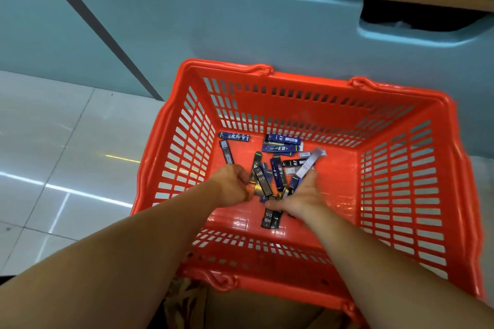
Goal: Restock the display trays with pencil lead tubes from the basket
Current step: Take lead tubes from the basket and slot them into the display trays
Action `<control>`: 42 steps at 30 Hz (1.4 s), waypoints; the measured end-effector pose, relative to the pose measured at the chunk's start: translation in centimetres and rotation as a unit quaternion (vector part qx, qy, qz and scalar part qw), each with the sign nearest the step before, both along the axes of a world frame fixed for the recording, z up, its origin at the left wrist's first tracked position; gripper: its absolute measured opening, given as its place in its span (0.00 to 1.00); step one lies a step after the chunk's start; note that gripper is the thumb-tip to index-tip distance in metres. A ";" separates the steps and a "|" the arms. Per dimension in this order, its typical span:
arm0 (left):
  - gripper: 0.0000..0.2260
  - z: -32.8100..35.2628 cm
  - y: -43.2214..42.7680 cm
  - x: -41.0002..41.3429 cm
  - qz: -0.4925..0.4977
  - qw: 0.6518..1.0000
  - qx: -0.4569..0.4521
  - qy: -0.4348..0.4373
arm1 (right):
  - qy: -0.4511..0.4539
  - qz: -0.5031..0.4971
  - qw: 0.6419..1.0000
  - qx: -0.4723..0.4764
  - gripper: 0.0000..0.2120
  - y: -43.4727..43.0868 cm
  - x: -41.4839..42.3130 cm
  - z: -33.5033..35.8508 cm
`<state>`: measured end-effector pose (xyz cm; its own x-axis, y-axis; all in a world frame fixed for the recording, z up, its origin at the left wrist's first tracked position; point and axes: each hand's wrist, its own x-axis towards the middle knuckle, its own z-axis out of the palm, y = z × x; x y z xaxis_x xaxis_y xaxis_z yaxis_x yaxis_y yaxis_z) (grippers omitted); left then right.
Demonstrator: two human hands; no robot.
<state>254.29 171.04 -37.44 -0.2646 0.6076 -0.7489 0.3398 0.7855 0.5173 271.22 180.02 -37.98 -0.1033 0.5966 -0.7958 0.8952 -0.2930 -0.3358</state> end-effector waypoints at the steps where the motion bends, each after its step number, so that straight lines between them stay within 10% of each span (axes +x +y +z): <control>1: 0.08 -0.1 -0.3 0.1 -0.025 1.000 -0.008 0.010 | -0.012 0.022 1.000 0.009 0.56 -0.3 -0.1 0.1; 17: 0.25 -1.5 2.5 4.7 -0.181 0.952 -0.064 0.239 | 0.001 -0.104 0.987 0.127 0.27 5.0 5.0 -2.1; 27: 0.19 -1.2 1.7 2.6 -0.059 0.980 -0.003 0.192 | -0.016 -0.044 0.992 0.116 0.44 3.0 2.9 -1.4; 42: 0.14 -0.6 1.5 1.9 -0.081 0.987 -0.022 0.135 | 0.009 -0.078 0.992 0.096 0.27 4.5 4.4 -2.1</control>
<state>256.22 172.53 -38.08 -0.3599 0.6263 -0.6916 0.5831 0.7296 0.3573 275.60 184.54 -40.10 -0.0111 0.7469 -0.6649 0.8368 -0.3571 -0.4151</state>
